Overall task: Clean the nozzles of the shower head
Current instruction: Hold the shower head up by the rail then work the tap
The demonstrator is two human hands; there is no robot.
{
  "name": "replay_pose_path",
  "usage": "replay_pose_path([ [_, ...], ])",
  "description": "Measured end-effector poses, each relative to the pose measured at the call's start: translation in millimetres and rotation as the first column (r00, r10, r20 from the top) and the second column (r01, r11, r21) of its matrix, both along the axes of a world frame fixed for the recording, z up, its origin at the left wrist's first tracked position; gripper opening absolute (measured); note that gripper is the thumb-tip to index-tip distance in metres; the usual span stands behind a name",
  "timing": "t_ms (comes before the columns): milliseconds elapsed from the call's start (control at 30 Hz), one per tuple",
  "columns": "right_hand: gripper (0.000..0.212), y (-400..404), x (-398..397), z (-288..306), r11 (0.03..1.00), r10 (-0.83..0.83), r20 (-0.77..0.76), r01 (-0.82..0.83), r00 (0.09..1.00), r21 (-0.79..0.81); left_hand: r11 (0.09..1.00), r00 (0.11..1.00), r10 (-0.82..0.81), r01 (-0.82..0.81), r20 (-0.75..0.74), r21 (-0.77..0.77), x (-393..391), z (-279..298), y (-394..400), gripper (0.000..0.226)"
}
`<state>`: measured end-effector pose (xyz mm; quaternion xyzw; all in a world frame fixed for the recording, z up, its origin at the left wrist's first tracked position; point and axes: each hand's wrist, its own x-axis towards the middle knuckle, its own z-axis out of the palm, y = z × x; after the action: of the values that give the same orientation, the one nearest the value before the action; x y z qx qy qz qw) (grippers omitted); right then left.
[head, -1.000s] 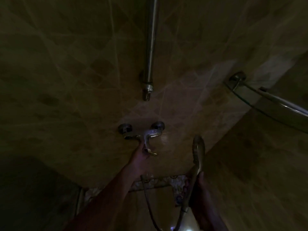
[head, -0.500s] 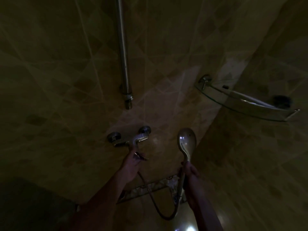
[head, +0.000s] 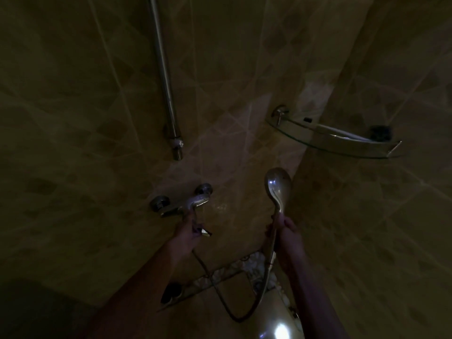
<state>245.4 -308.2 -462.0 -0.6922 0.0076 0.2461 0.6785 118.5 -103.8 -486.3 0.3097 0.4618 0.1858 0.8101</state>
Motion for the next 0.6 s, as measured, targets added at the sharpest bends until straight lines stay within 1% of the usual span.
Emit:
replay_pose_path([
  [100,0.029,3,8,3,1.000,-0.012,0.007,0.012,1.000,-0.002,1.000,0.999,-0.023,0.023,-0.030,0.006,0,-5,4,0.027],
  [233,0.024,4,2,3,0.998,-0.064,0.015,0.064,0.998,-0.007,0.999,0.995,-0.048,0.047,-0.083,-0.010,-1,-14,10,0.041],
  [300,0.028,1,-7,-2,0.997,-0.076,0.011,0.076,0.997,-0.012,0.996,0.992,-0.091,0.089,-0.093,-0.032,-2,-14,12,0.045],
  [367,0.031,-4,-17,-8,0.997,-0.079,0.003,0.079,0.997,-0.015,0.993,0.990,-0.110,0.107,-0.090,-0.040,-2,-15,13,0.045],
  [500,0.029,-15,-30,-17,0.993,-0.108,0.007,0.108,0.994,-0.043,0.988,0.982,-0.153,0.153,-0.106,-0.013,-2,-17,16,0.036],
  [600,0.031,-21,-35,-23,0.990,-0.116,0.027,0.117,0.993,-0.072,0.979,0.971,-0.203,0.206,-0.127,0.006,-6,-20,15,0.041],
])
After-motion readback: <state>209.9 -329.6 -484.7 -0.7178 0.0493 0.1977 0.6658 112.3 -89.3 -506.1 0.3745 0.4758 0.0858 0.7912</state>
